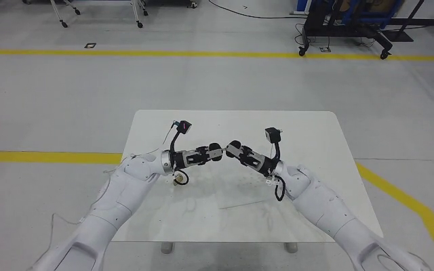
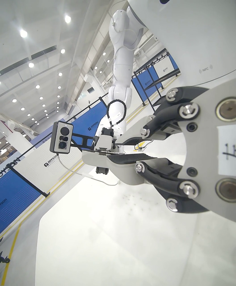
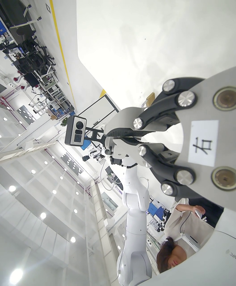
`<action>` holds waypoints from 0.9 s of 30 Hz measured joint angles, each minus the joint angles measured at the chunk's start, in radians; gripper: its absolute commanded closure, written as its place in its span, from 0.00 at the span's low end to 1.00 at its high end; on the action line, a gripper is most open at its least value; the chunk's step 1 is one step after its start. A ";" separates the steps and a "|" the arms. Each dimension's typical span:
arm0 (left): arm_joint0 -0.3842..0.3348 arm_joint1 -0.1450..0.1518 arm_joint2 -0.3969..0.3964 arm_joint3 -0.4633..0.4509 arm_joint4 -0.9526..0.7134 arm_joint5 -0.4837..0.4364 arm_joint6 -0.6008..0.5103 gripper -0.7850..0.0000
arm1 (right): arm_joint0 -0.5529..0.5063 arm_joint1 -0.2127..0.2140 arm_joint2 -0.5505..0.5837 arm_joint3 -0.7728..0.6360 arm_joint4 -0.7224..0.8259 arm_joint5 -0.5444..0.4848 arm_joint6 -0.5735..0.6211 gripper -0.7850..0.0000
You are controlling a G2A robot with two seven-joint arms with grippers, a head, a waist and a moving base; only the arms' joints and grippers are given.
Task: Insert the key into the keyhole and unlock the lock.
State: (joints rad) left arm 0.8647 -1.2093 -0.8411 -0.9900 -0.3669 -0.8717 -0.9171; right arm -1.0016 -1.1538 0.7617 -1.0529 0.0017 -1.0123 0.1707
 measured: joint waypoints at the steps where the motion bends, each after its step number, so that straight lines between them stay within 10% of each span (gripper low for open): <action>1: -0.001 -0.001 0.001 0.002 0.000 0.000 0.000 1.00 | -0.001 -0.001 0.002 0.000 0.001 0.000 0.004 1.00; 3: -0.003 -0.003 0.002 0.007 0.001 -0.001 0.002 1.00 | -0.002 -0.002 0.006 0.000 0.002 0.000 0.013 1.00; 4: -0.004 -0.003 0.002 0.008 0.001 -0.002 0.003 1.00 | -0.002 -0.003 0.008 -0.001 0.002 0.000 0.018 0.68; 5: -0.005 -0.004 0.002 0.010 0.001 -0.002 0.003 1.00 | -0.003 -0.004 0.010 -0.002 0.002 0.000 0.023 0.63; 8: -0.007 -0.004 -0.004 0.015 -0.001 -0.004 0.003 1.00 | -0.005 -0.005 0.018 -0.004 -0.001 0.000 0.039 0.90; 20: 0.004 0.010 -0.034 -0.008 0.050 -0.017 -0.009 1.00 | -0.023 -0.006 0.048 -0.016 -0.002 0.000 0.082 0.78; 27: 0.018 0.014 -0.040 -0.044 0.134 -0.010 0.031 1.00 | -0.016 -0.012 0.047 -0.003 0.037 0.000 0.156 0.94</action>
State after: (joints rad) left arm 0.8827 -1.1950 -0.8808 -1.0342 -0.2333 -0.8814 -0.8866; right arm -1.0174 -1.1653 0.8084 -1.0560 0.0387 -1.0123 0.3270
